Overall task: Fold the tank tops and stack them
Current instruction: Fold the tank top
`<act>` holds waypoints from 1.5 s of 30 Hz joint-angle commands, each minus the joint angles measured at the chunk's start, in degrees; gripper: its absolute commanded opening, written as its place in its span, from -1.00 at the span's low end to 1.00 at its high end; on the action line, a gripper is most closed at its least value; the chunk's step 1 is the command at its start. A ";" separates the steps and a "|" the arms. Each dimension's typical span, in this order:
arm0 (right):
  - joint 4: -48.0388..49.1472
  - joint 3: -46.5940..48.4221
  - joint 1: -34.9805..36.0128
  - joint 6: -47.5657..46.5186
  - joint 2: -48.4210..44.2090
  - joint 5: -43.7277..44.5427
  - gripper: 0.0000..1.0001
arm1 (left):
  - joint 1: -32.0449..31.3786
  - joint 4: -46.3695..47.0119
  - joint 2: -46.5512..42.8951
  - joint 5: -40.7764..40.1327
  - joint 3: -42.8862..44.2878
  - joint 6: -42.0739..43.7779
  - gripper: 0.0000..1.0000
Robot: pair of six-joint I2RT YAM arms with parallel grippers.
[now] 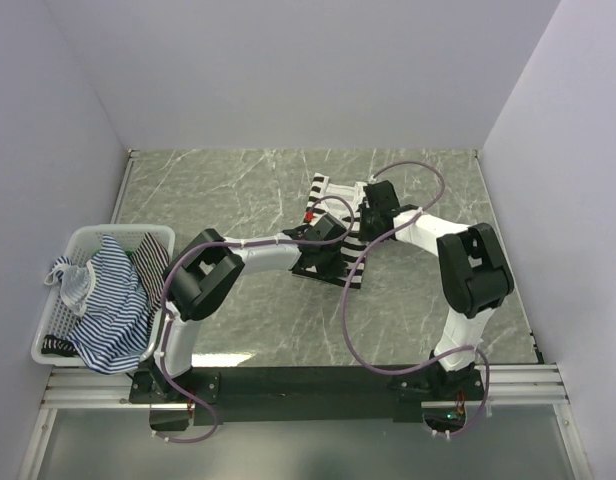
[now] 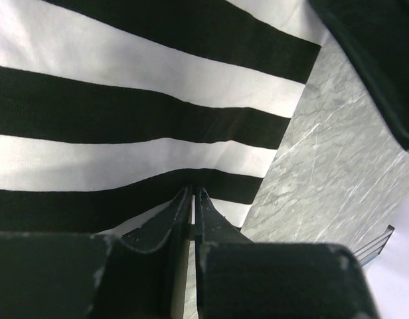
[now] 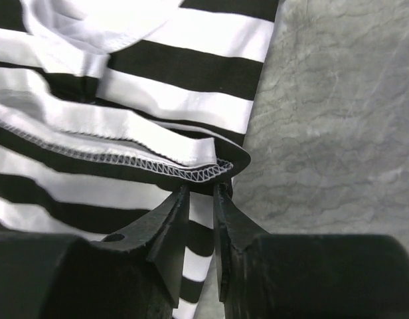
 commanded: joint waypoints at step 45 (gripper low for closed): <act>3.47 -10.26 -4.59 15.05 -19.67 -1.87 -0.18 | 3.45 -4.26 -17.42 -5.57 -0.41 4.27 -0.33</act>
